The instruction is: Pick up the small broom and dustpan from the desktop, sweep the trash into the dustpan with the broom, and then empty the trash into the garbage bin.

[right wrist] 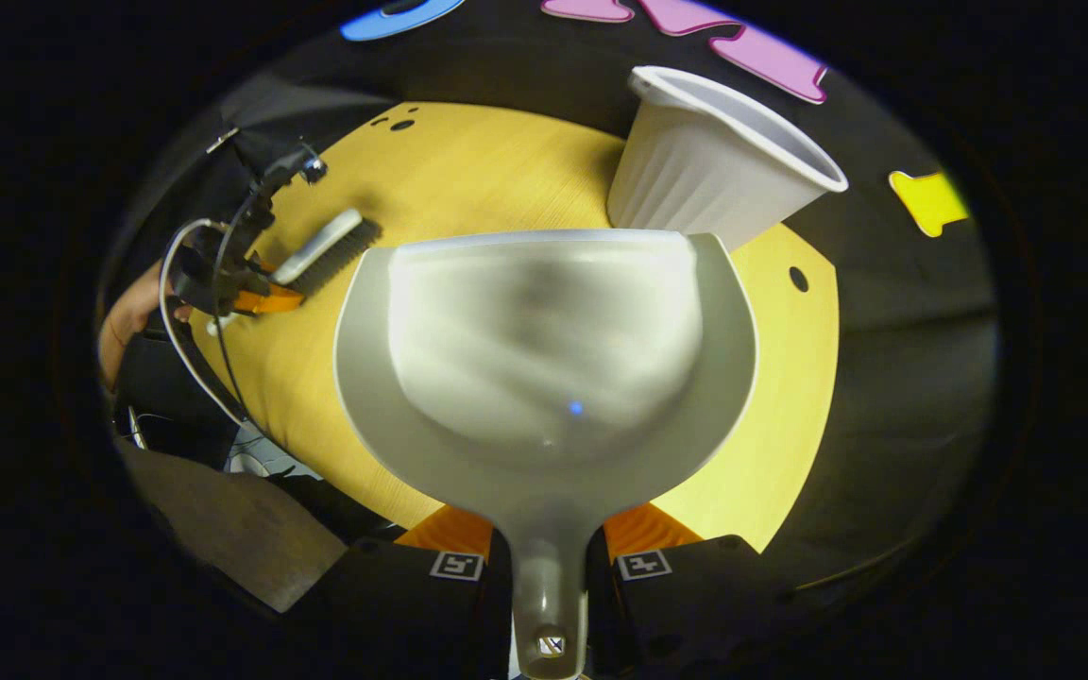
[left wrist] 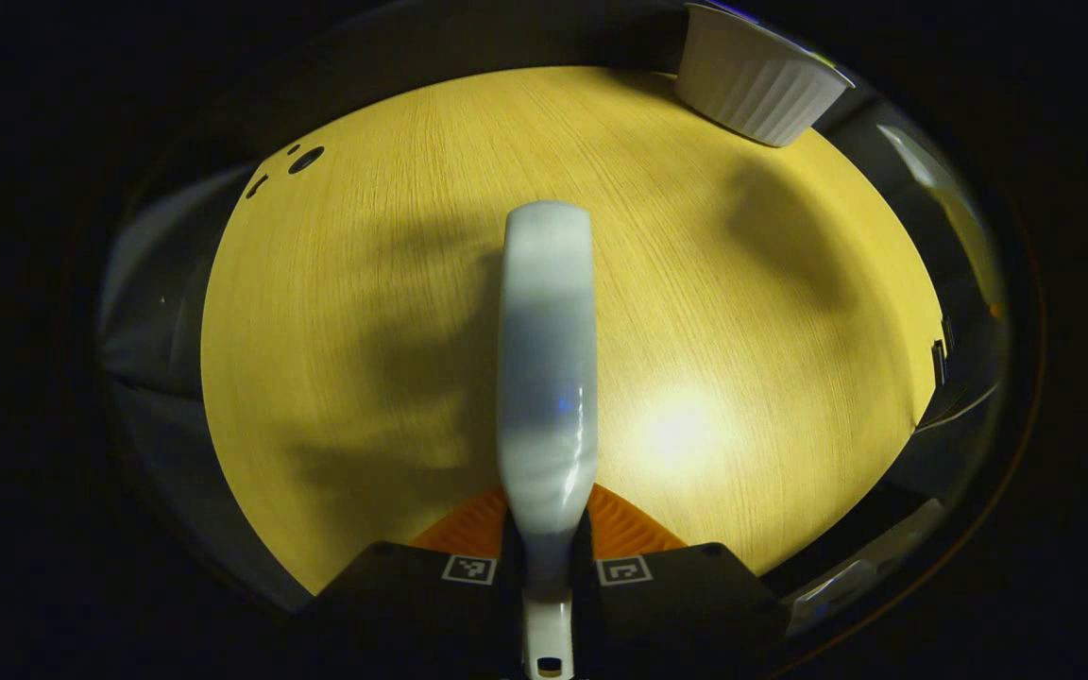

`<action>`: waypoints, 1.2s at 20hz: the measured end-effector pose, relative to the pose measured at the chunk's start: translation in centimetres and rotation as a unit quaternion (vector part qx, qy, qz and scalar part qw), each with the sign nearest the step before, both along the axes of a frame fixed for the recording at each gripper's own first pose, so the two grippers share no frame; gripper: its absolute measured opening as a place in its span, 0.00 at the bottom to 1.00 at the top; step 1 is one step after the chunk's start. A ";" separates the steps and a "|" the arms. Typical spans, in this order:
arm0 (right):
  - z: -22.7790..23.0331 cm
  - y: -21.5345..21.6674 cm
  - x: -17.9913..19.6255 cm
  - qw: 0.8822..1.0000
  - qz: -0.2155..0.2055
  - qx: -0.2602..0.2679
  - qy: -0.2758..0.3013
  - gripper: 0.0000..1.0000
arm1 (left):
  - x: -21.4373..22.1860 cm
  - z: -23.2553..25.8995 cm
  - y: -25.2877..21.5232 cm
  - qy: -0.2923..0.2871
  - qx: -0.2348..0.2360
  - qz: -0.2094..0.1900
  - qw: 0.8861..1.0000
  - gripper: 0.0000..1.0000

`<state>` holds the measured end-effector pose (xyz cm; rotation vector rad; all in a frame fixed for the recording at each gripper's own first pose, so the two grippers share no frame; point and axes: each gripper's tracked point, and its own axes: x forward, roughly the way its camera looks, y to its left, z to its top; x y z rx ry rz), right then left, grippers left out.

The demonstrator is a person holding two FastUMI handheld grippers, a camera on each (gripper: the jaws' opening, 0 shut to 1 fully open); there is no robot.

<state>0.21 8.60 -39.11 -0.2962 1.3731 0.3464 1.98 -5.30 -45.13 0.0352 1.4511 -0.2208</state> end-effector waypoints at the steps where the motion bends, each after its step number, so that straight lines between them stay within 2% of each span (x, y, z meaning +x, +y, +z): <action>1: -1.9 0.7 -0.3 1.000 -0.006 0.001 0.006 0.36 | 0.0 -0.1 0.1 0.002 0.002 0.002 1.000 0.24; 5: -7.4 2.4 -1.0 0.999 -0.042 0.011 0.012 0.36 | -0.5 -0.6 0.0 0.004 0.017 0.008 1.000 0.24; 11: -10.9 3.0 -1.4 0.998 -0.068 0.013 0.003 0.36 | -0.6 -1.0 0.2 -0.001 0.036 0.015 0.999 0.24; 12: -11.2 3.1 -1.8 0.997 -0.070 0.017 0.006 0.32 | -0.6 -0.9 0.1 -0.003 0.042 0.015 0.999 0.25; 14: -11.6 3.2 -2.2 0.997 -0.077 0.023 0.013 0.37 | -0.6 -1.0 0.2 -0.005 0.049 0.015 0.999 0.24; 19: -12.5 3.3 -2.6 0.995 -0.090 0.036 0.013 0.34 | -0.6 -1.0 0.4 -0.009 0.061 0.009 0.998 0.26; 20: -12.5 3.3 -2.7 0.995 -0.089 0.036 0.013 0.39 | -0.5 -1.0 0.5 -0.008 0.064 0.007 0.998 0.27; 24: -12.1 3.3 -2.9 0.994 -0.096 0.047 0.013 0.42 | -0.6 -0.9 0.6 -0.005 0.072 0.003 0.997 0.29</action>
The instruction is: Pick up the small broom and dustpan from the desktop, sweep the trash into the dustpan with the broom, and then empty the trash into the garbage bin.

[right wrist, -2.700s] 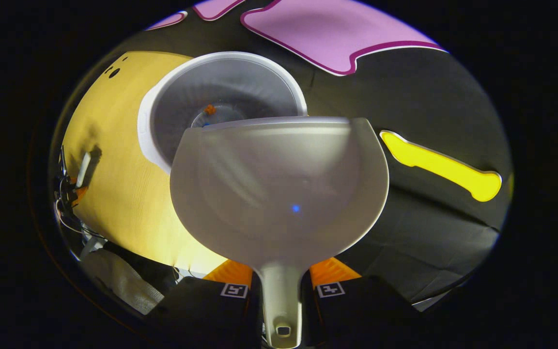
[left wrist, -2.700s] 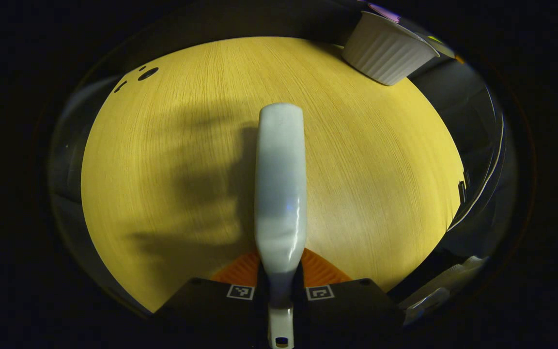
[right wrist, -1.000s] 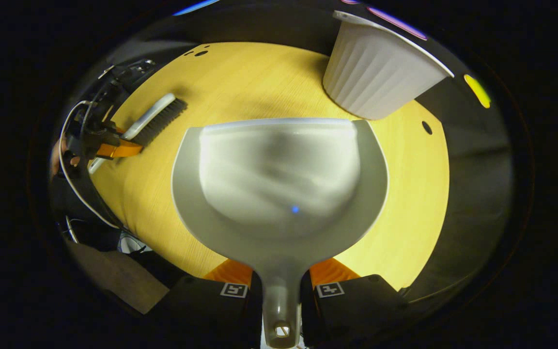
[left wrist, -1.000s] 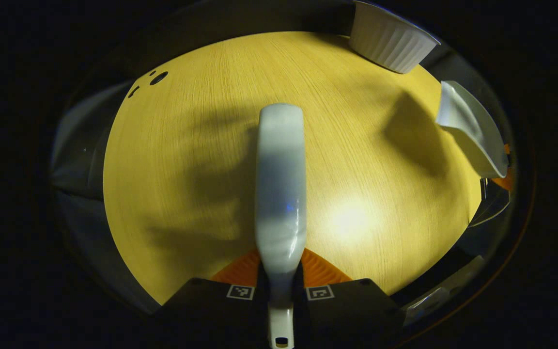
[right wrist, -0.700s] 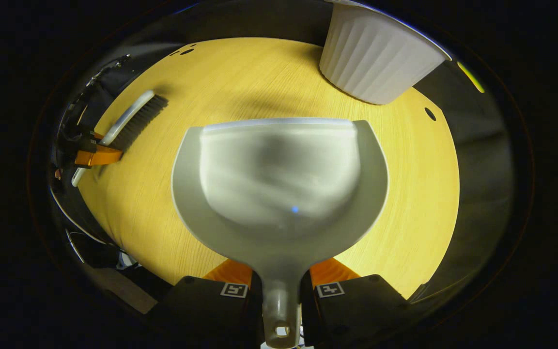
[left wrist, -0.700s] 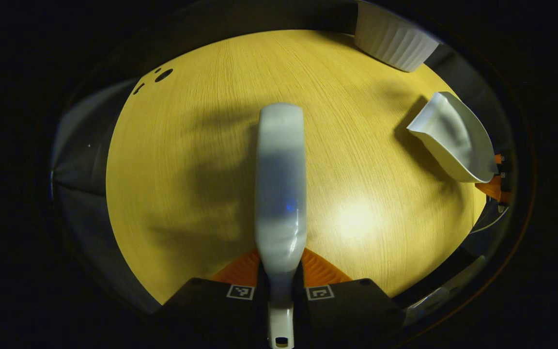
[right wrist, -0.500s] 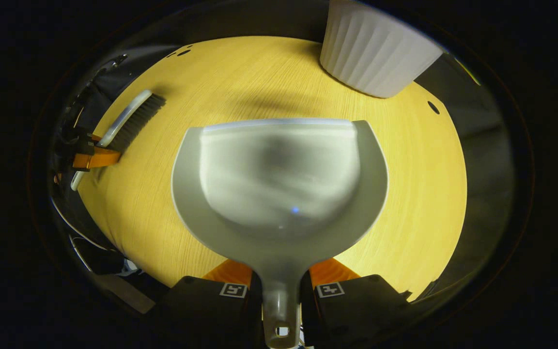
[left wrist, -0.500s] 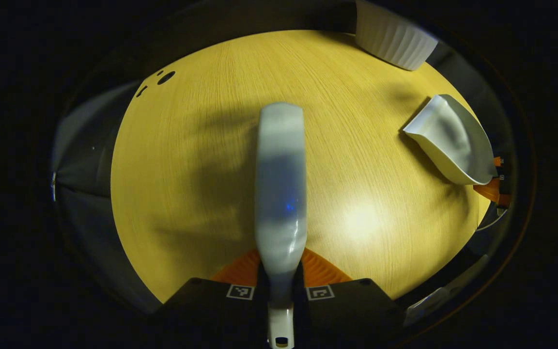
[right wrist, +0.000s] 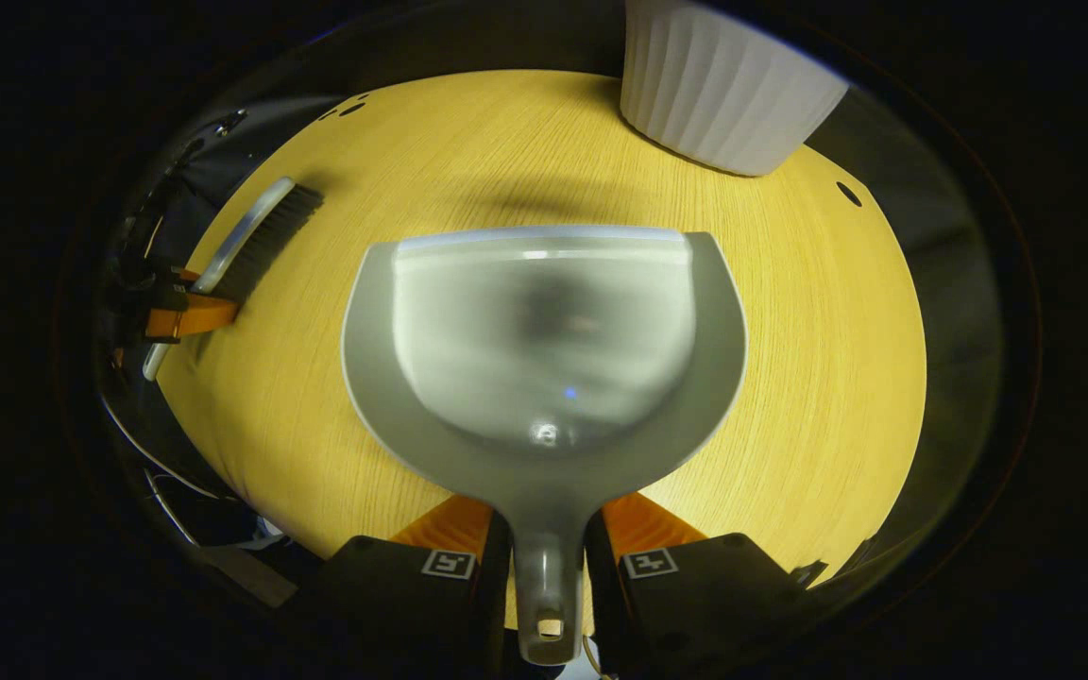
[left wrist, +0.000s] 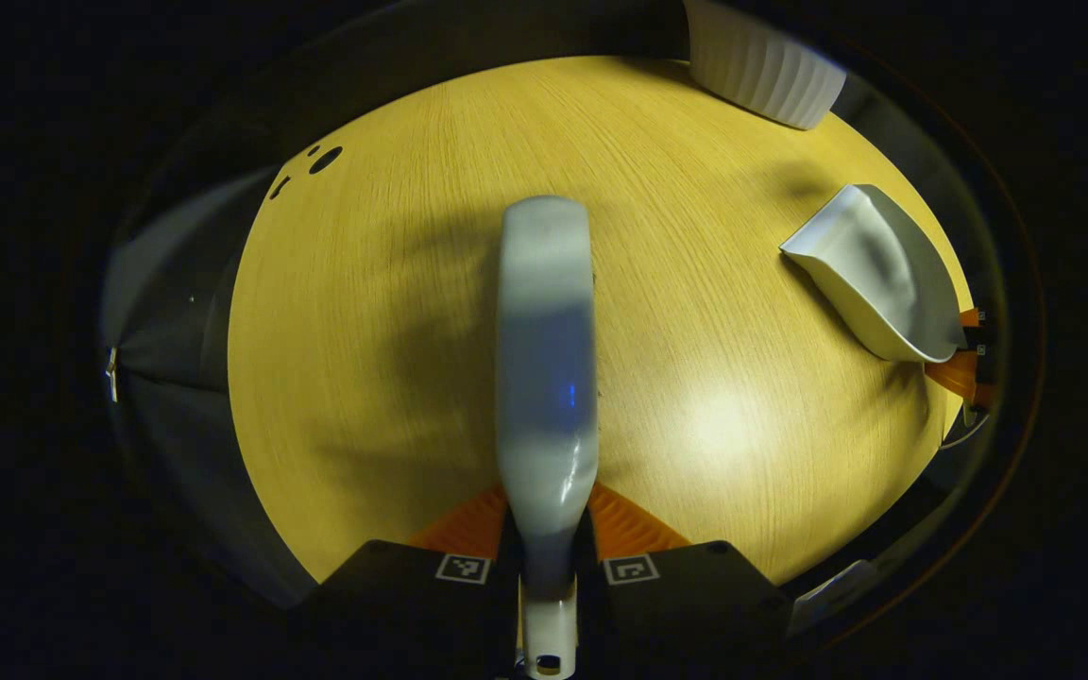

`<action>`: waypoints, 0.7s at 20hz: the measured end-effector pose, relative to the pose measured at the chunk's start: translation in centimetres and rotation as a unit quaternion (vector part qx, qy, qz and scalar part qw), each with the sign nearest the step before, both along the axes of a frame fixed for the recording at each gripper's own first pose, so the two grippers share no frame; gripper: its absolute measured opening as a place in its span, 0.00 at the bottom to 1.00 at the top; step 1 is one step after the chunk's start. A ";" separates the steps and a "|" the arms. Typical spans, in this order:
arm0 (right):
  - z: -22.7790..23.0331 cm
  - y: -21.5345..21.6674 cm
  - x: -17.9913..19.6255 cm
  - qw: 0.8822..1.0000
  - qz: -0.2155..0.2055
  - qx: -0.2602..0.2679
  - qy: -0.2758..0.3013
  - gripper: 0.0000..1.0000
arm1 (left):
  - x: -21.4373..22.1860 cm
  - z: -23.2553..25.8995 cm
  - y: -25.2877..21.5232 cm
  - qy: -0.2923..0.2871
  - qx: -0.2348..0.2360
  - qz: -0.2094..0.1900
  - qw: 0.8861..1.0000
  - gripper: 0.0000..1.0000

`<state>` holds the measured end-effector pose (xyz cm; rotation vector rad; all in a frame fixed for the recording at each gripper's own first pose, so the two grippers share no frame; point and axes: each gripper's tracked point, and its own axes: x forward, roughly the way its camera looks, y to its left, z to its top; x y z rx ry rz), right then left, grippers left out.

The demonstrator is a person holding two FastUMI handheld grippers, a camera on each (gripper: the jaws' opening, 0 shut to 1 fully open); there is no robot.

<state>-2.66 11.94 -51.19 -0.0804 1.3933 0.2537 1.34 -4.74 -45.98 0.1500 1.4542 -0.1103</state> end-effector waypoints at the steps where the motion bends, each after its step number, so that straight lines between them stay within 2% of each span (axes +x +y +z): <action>1: 0.4 0.0 0.1 1.000 -0.005 0.003 0.000 0.42 | 0.1 0.2 0.0 -0.002 0.003 -0.003 1.000 0.30; 4: 2.5 -0.5 0.1 1.000 -0.004 0.009 -0.013 0.44 | 0.2 1.5 0.2 -0.016 0.014 -0.018 1.000 0.31; 5: 3.5 -0.8 0.1 1.000 -0.002 0.011 -0.018 0.47 | 0.2 2.2 0.3 -0.023 0.016 -0.023 0.999 0.36; 6: 4.4 -0.9 0.0 1.000 -0.002 0.015 -0.024 0.47 | 0.2 3.0 0.4 -0.029 0.017 -0.026 0.999 0.31; 9: 8.0 -1.2 0.4 0.998 -0.006 0.028 -0.057 0.43 | 0.2 6.0 0.8 -0.055 0.016 -0.026 0.998 0.34; 12: 12.4 -0.9 2.5 0.992 -0.025 0.054 -0.113 0.42 | 1.1 9.9 0.4 -0.104 0.000 -0.011 0.995 0.34; 14: 15.5 -0.5 4.3 0.983 -0.035 0.069 -0.167 0.39 | 2.5 13.1 -0.6 -0.160 -0.016 0.001 0.987 0.34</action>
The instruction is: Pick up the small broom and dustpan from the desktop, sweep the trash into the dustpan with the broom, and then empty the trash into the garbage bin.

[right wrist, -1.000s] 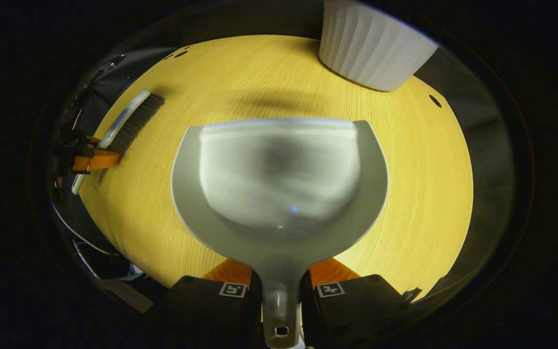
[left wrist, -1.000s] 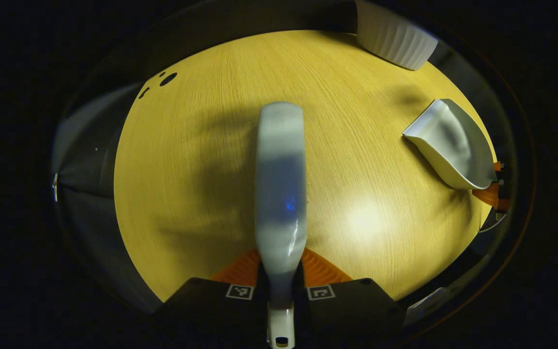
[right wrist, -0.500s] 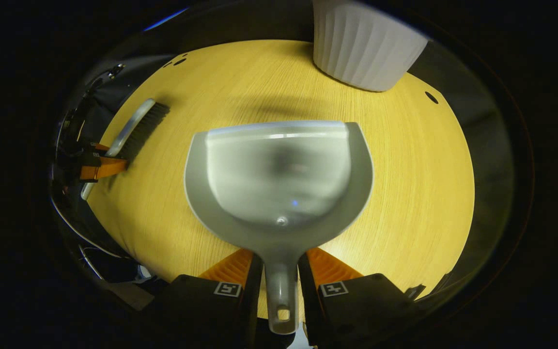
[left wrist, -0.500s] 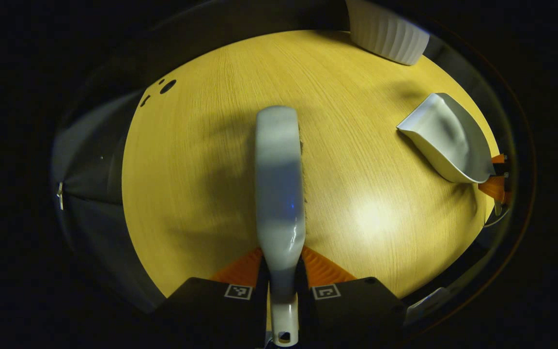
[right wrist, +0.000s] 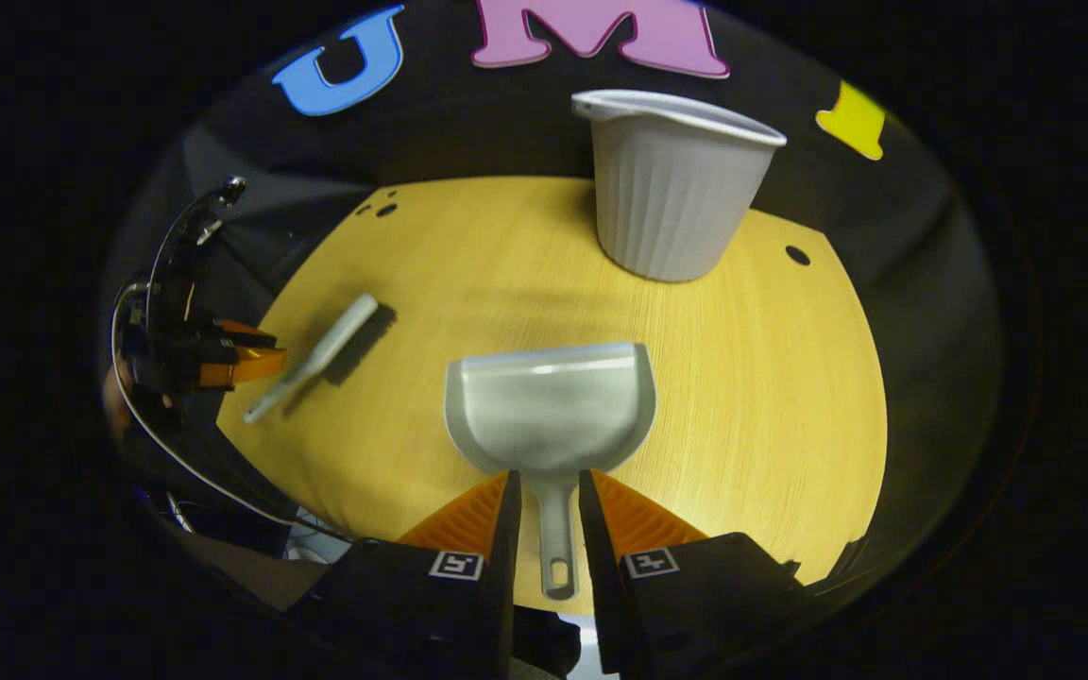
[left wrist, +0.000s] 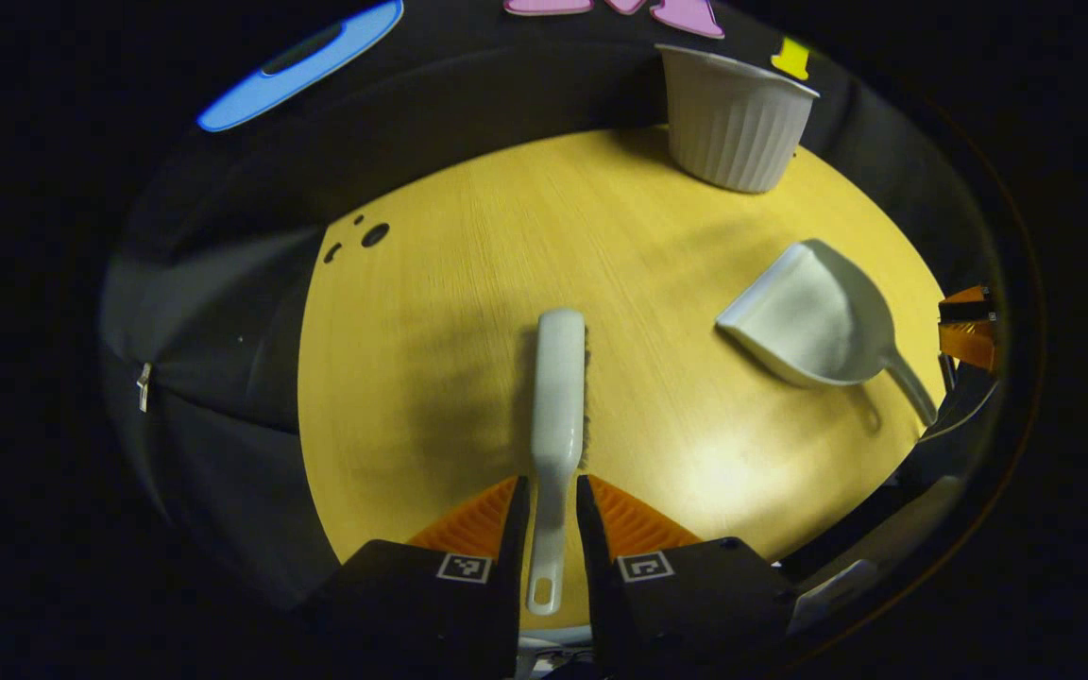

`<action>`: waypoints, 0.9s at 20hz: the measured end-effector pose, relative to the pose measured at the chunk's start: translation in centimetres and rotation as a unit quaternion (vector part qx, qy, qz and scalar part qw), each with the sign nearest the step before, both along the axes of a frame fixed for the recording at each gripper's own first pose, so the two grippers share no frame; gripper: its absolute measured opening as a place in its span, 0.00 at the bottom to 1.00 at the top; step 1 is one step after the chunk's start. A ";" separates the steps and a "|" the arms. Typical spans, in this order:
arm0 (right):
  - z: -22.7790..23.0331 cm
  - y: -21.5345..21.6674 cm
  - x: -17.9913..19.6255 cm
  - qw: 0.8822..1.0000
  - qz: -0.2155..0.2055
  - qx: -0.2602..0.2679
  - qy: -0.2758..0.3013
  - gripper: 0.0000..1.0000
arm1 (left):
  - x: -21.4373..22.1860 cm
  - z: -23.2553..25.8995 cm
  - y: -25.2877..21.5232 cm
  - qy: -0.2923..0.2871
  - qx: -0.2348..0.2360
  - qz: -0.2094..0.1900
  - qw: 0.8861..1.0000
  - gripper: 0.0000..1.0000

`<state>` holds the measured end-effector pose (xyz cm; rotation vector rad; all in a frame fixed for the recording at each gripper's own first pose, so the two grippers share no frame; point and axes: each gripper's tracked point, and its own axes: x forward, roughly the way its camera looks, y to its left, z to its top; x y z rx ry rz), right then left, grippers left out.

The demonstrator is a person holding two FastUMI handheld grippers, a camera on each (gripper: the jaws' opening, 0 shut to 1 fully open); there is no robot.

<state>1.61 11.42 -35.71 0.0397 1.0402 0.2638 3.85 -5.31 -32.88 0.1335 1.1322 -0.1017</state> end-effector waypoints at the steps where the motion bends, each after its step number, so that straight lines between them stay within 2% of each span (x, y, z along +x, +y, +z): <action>1: 1.6 0.1 1.0 1.000 -0.004 0.005 -0.031 0.39 | 0.8 1.7 -0.7 -0.033 -0.014 0.006 0.999 0.34; 2: 3.2 0.4 2.3 0.998 -0.008 0.010 -0.065 0.39 | 1.7 3.5 -1.4 -0.071 -0.028 0.014 0.997 0.34; 4: 6.7 0.6 4.3 0.991 -0.013 0.017 -0.132 0.39 | 3.5 7.9 -2.4 -0.161 -0.051 0.029 0.985 0.34; 8: 13.7 0.0 6.8 0.964 -0.020 0.005 -0.265 0.39 | 5.5 15.6 -4.1 -0.306 -0.088 0.035 0.947 0.34; 9: 14.9 -0.1 7.0 0.954 -0.021 -0.006 -0.297 0.31 | 5.5 17.1 -4.5 -0.333 -0.095 0.038 0.938 0.34; 10: 16.1 -0.4 7.3 0.945 -0.022 -0.019 -0.326 0.38 | 5.6 18.3 -4.7 -0.358 -0.103 0.043 0.927 0.34; 12: 17.9 -0.9 7.2 0.930 -0.027 -0.038 -0.365 0.37 | 5.5 20.8 -4.8 -0.401 -0.116 0.050 0.907 0.35; 13: 18.5 -0.9 7.0 0.927 -0.027 -0.040 -0.371 0.37 | 5.4 21.8 -4.8 -0.416 -0.118 0.049 0.900 0.35; 15: 18.3 -0.7 6.5 0.928 -0.026 -0.036 -0.370 0.39 | 4.8 23.0 -4.9 -0.432 -0.110 0.039 0.894 0.36; 17: 18.3 -0.6 6.2 0.929 -0.030 -0.027 -0.368 0.39 | 4.5 23.7 -5.4 -0.426 -0.112 0.024 0.898 0.37; 18: 18.3 -0.5 6.2 0.930 -0.032 -0.023 -0.366 0.42 | 4.5 23.7 -5.4 -0.421 -0.113 0.023 0.900 0.41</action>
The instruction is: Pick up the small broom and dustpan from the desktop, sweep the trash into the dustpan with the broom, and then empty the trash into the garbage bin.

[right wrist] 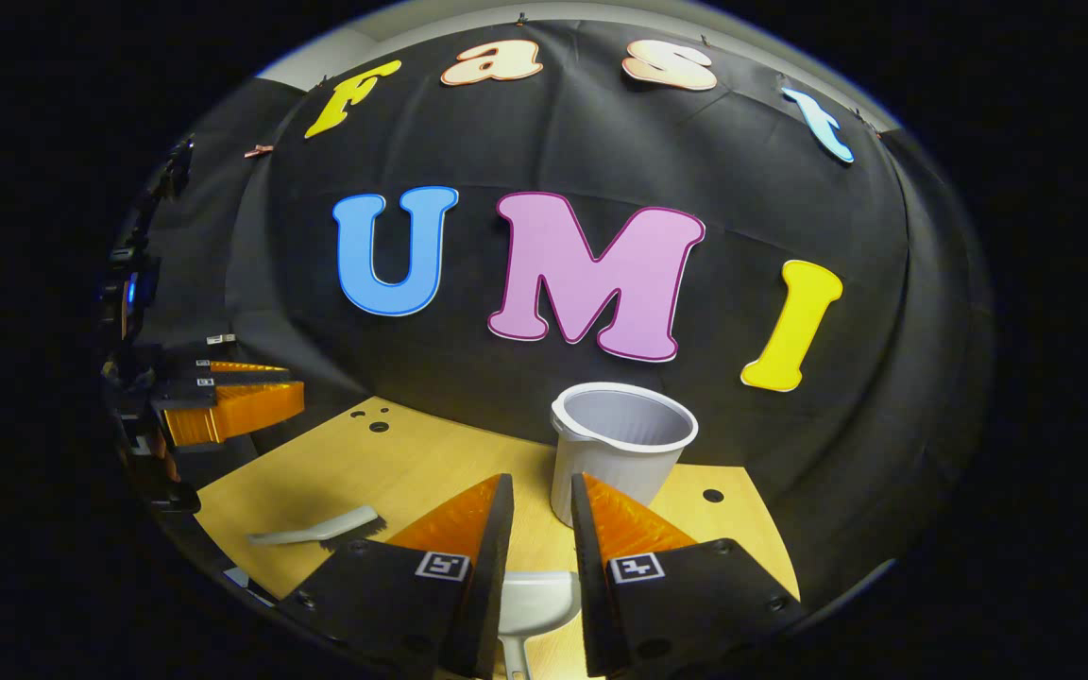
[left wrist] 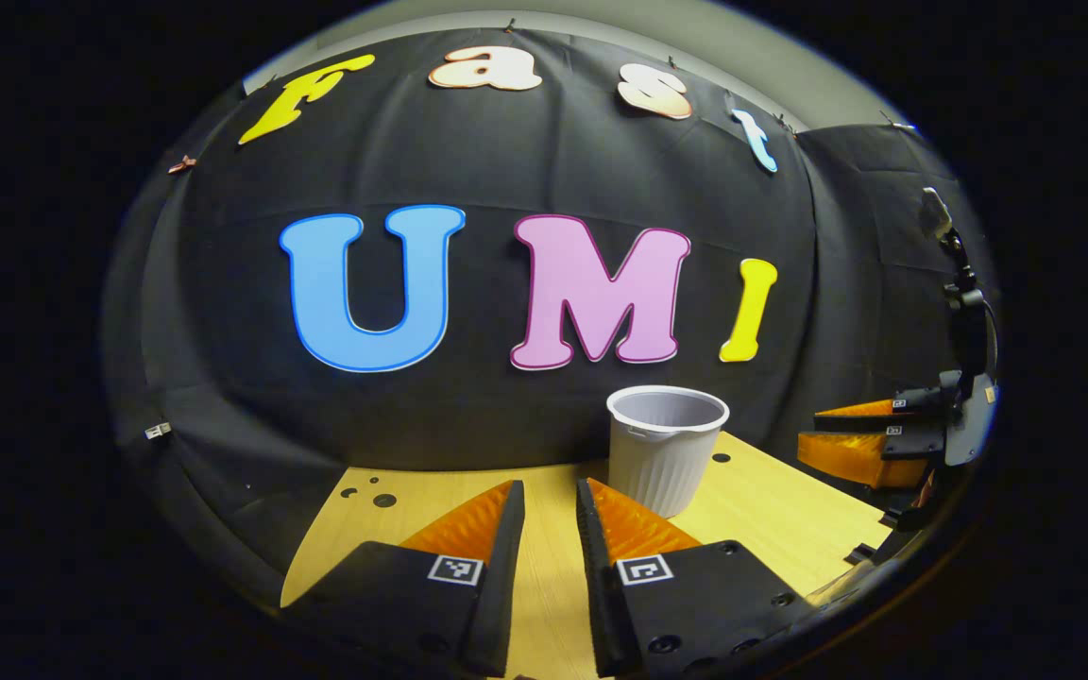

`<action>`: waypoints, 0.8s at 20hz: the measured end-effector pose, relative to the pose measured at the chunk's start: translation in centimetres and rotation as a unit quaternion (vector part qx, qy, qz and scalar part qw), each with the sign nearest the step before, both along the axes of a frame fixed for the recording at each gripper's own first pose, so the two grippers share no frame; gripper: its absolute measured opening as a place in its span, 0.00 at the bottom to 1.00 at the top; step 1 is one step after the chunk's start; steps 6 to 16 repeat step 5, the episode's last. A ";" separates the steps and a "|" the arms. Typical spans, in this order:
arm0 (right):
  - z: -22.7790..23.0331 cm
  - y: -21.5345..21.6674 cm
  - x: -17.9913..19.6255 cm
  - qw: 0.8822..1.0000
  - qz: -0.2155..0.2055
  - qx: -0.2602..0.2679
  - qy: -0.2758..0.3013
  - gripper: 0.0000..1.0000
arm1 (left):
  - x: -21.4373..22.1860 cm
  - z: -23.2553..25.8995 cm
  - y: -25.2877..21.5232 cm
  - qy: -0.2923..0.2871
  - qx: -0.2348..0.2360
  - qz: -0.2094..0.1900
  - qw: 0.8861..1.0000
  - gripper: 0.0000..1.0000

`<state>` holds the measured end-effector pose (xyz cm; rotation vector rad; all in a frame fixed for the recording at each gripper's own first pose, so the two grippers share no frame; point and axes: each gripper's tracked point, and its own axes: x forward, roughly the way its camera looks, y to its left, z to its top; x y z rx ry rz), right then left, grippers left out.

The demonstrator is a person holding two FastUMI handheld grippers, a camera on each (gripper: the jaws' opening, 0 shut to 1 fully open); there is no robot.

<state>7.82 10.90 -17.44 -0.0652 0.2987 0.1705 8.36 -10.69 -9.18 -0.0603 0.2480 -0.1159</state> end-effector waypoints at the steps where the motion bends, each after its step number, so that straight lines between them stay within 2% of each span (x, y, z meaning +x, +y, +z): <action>1: -0.1 -0.1 0.1 1.000 0.000 0.001 0.003 0.39 | -0.1 0.4 0.2 0.003 -0.003 -0.001 1.000 0.37; 3: -0.3 -0.1 0.2 1.000 0.001 0.000 0.005 0.42 | 0.0 0.2 0.4 0.009 -0.003 0.003 1.000 0.37; 4: -0.3 -0.1 0.1 1.000 0.001 0.001 0.006 0.39 | 0.2 -0.4 0.2 0.012 -0.002 0.004 1.000 0.37; 16: -0.3 -0.2 0.1 1.000 0.002 0.000 0.008 0.39 | 0.3 -0.7 0.2 0.015 0.000 0.004 1.000 0.37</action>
